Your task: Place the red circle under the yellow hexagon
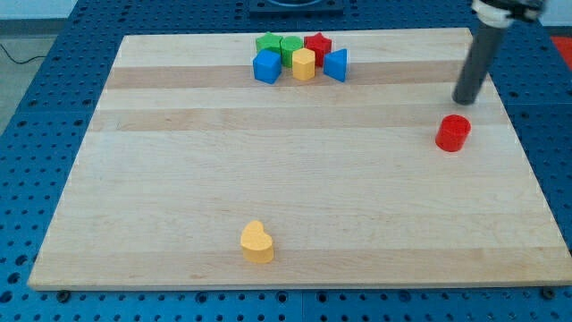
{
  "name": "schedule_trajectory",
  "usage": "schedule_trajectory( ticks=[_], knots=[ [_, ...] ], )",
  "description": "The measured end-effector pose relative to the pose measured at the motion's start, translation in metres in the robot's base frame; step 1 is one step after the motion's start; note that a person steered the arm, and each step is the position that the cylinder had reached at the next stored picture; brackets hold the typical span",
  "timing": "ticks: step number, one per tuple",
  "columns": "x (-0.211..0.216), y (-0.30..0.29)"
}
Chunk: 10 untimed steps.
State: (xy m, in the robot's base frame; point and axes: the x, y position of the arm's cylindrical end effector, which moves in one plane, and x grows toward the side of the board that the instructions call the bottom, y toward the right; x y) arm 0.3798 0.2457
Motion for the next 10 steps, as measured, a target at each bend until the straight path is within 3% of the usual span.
schedule_trajectory(
  ticks=[1, 3, 5, 6, 8, 9, 10],
  knots=[
    [0.041, -0.009],
    [0.053, -0.079],
    [0.089, -0.025],
    [0.090, -0.055],
    [0.013, -0.139],
    [0.016, -0.139],
    [0.047, -0.095]
  ],
)
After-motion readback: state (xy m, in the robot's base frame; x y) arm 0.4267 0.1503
